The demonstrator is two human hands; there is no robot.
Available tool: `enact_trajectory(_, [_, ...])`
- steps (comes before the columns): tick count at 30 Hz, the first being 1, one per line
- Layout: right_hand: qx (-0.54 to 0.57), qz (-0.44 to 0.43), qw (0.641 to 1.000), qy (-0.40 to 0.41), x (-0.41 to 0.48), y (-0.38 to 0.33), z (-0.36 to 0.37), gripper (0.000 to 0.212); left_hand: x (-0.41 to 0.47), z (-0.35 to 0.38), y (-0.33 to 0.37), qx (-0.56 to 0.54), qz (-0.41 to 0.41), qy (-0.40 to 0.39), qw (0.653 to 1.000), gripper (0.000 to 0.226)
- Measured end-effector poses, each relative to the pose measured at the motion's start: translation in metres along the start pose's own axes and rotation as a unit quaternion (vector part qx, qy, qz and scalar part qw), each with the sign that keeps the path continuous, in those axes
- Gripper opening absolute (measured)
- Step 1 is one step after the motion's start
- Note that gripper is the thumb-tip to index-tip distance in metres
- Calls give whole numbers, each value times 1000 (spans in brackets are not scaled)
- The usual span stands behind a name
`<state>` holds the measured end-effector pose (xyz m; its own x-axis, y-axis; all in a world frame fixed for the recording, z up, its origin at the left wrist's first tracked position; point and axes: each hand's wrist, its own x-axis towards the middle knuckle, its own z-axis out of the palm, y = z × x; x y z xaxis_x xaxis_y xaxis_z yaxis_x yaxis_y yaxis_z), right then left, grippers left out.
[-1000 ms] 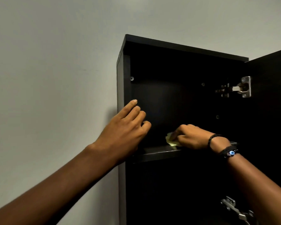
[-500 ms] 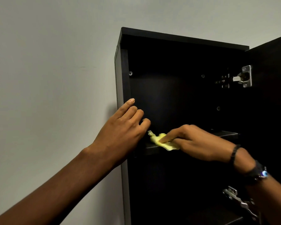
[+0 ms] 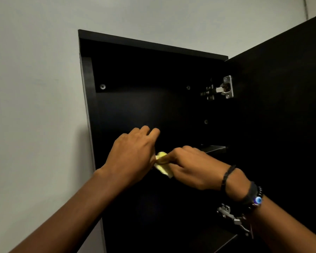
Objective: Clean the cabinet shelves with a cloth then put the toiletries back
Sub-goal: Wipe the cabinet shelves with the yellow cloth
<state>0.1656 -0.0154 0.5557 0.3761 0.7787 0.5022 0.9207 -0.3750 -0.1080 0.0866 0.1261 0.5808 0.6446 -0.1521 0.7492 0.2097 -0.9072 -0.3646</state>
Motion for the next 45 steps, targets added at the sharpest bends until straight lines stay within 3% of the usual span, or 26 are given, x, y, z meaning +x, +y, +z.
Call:
enact_trajectory(4, [-69, 181, 980, -35, -4, 52, -26, 33, 2, 27, -7, -93, -26, -44, 994, 28])
enact_trajectory(9, [-67, 250, 964, -52, 29, 91, -31, 33, 3, 44, -9, -154, -33, -143, 977, 29])
enact_trajectory(15, [5, 228, 972, -64, 52, 85, -14, 21, 3, 44, -10, -164, -35, -168, 971, 29])
enact_trajectory(20, [59, 164, 982, -72, 22, 76, -19, 35, 3, 40, -8, -172, -32, -173, 969, 29])
enact_trajectory(26, [6, 232, 972, 22, 8, 97, -25, 31, -5, 37, -7, -142, -34, -109, 983, 21])
enact_trajectory(30, [64, 109, 983, 136, -3, 78, 6, 25, -22, 29, 8, -87, -44, -31, 995, 23])
enact_trajectory(33, [41, 5, 959, 279, -24, 60, 32, 21, -55, 40, 30, 34, 1, 10, 999, 39])
enact_trajectory(35, [67, -34, 942, 328, -40, 57, 59, 20, -86, 54, 45, 50, 6, 15, 999, 49])
enact_trajectory(38, [112, -26, 955, 273, -72, 56, 123, 31, -142, 78, 68, -6, -15, 2, 1000, 59])
enact_trajectory(43, [32, 157, 982, 97, -108, 83, 208, 30, -229, 126, 103, -103, -121, -149, 976, 56])
enact_trajectory(45, [24, 187, 979, 84, -110, 85, 213, 30, -250, 135, 109, -113, -138, -178, 968, 54])
